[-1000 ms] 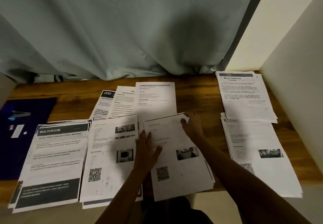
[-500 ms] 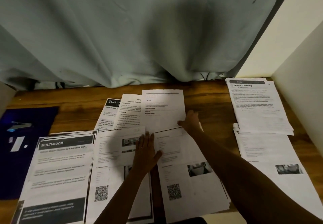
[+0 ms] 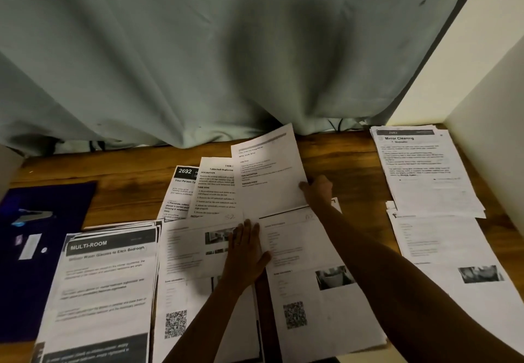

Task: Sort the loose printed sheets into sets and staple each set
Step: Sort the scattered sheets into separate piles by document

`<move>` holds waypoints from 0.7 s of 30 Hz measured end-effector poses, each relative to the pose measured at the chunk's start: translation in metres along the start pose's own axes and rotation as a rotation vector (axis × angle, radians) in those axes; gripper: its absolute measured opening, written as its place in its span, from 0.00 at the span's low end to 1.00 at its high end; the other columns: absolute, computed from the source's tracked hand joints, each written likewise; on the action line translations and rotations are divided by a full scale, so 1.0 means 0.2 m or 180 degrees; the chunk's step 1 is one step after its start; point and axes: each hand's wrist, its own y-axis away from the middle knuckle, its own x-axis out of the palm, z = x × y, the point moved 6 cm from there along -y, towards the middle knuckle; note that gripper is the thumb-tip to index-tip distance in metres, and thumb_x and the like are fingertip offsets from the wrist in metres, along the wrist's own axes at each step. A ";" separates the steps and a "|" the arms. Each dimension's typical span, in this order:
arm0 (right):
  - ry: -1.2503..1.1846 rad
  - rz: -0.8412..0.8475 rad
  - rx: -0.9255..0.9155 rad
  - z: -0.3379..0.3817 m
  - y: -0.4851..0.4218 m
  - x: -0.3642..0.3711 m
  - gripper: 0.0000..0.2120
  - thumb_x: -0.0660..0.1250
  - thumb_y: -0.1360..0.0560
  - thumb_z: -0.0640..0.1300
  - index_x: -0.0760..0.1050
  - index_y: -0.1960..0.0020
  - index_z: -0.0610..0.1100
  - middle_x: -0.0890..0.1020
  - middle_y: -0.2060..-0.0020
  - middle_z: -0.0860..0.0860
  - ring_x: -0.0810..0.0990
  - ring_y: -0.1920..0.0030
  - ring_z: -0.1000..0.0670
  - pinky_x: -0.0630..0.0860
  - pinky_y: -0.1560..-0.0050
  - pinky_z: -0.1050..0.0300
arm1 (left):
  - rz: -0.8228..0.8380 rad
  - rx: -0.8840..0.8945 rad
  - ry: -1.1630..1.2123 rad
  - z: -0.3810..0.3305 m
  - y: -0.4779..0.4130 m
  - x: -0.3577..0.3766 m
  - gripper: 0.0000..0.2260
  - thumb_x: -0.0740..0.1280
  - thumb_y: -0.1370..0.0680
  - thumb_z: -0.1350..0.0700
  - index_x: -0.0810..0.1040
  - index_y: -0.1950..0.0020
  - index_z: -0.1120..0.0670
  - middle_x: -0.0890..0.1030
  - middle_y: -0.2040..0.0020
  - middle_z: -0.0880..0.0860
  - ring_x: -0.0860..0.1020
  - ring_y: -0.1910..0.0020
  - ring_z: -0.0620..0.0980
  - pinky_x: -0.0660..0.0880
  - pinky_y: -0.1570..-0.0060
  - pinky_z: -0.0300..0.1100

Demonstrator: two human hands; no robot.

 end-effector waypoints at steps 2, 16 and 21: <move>-0.0184 -0.0114 -0.0176 0.06 0.00 -0.05 0.11 0.68 0.25 0.40 0.77 0.46 0.34 0.81 0.49 0.42 0.80 0.49 0.45 0.73 0.53 0.60 | -0.0018 0.0010 0.0068 0.00 0.00 -0.01 0.36 0.55 0.20 0.40 0.40 0.23 0.55 0.40 0.23 0.57 0.39 0.24 0.56 0.32 0.31 0.48; -0.1501 -0.0572 -0.1780 0.42 0.13 -0.66 0.05 0.67 0.24 0.46 0.76 0.50 0.47 0.82 0.54 0.48 0.82 0.54 0.50 0.80 0.55 0.56 | -0.0150 0.0013 0.0593 0.01 0.00 -0.05 0.37 0.45 0.23 0.33 0.45 0.22 0.56 0.44 0.22 0.57 0.42 0.23 0.55 0.36 0.28 0.51; -0.0459 -0.0366 -0.0891 0.05 0.17 -0.74 0.11 0.67 0.25 0.48 0.68 0.64 0.49 0.73 0.67 0.50 0.72 0.61 0.49 0.69 0.56 0.55 | -0.0553 -0.0151 0.1147 0.09 0.02 -0.04 0.52 0.27 0.36 0.24 0.47 0.23 0.56 0.46 0.22 0.57 0.42 0.25 0.50 0.36 0.27 0.47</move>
